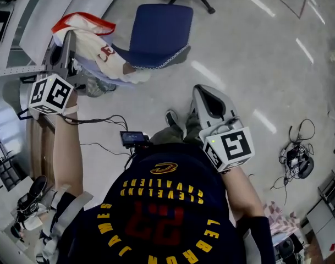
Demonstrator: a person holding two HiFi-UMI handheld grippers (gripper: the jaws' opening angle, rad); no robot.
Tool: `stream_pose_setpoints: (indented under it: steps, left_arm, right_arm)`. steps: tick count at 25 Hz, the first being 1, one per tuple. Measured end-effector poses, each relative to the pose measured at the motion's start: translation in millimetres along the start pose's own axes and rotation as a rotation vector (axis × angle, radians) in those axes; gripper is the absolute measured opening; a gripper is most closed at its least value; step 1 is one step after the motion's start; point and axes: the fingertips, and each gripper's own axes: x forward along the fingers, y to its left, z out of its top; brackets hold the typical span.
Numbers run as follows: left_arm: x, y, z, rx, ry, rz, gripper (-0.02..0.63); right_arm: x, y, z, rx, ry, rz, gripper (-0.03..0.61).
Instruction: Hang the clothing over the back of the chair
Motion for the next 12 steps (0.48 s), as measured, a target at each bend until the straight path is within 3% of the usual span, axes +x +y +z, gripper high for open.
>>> stream_pose_setpoints:
  steps: [4,12]
  left_arm:
    - [27,-10,-17,-0.004,0.033,-0.003,0.023]
    - [64,14,-58,-0.059,0.118,0.007,0.023]
  right_arm:
    - [-9,-14,0,0.011,-0.007,-0.025,-0.003]
    - [-3,-21,4,0.018,-0.010,-0.060,-0.003]
